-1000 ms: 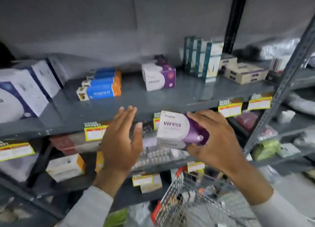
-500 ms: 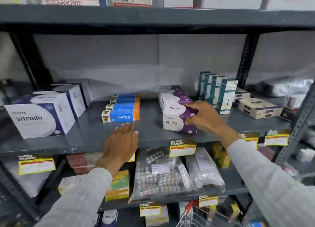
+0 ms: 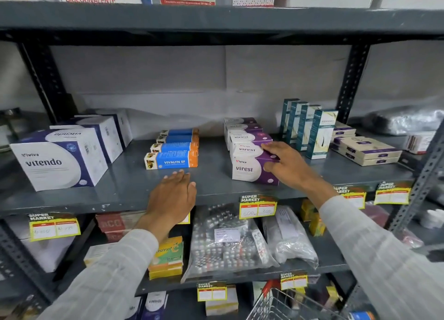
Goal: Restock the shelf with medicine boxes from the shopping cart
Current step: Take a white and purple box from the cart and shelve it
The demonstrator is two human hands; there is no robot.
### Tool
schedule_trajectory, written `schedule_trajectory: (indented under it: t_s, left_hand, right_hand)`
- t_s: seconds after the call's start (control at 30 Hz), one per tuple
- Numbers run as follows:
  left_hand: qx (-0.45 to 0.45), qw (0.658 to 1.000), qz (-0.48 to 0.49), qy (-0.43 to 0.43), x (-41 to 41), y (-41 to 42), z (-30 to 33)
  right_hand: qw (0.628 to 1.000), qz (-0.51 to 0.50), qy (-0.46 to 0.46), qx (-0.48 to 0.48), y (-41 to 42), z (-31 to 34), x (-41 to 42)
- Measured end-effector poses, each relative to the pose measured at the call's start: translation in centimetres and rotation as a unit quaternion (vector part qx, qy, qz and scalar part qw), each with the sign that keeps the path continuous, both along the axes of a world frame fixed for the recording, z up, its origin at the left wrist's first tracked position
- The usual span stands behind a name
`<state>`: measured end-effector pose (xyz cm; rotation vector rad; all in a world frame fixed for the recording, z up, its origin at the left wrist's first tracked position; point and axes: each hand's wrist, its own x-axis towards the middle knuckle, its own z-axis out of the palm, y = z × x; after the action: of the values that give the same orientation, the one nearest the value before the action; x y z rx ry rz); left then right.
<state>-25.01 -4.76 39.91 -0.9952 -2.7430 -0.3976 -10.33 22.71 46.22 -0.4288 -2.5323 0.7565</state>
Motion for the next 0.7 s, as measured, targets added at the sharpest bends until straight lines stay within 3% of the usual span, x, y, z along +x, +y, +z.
schedule_trajectory:
  t_s: [0.1,0.2,0.3,0.4,0.53,0.7]
  left_hand:
    - [0.016,0.999,0.02,-0.024,1.0,0.0,1.5]
    - [0.079,0.996,0.03,0.005,2.6,0.3,2.9]
    - [0.162,0.985,-0.018,0.057,5.2,0.6,2.8]
    - [0.225,0.967,-0.087,0.087,9.2,0.9,1.2]
    - [0.265,0.947,-0.159,0.087,13.8,1.8,-3.5]
    - [0.17,0.968,-0.185,-0.015,17.4,3.7,-11.7]
  right_hand:
    - [0.999,-0.019,0.005,0.031,-0.7,-0.1,1.3]
    - [0.99,-0.051,0.096,0.094,-1.6,-0.5,3.6]
    - [0.972,-0.038,0.21,0.098,-2.8,-1.7,6.7]
    - [0.959,-0.031,0.26,0.108,-3.9,-4.3,9.7]
    - [0.958,-0.038,0.269,0.096,-3.9,-9.0,13.0]
    - [0.979,-0.064,0.193,0.033,-2.2,-16.1,16.5]
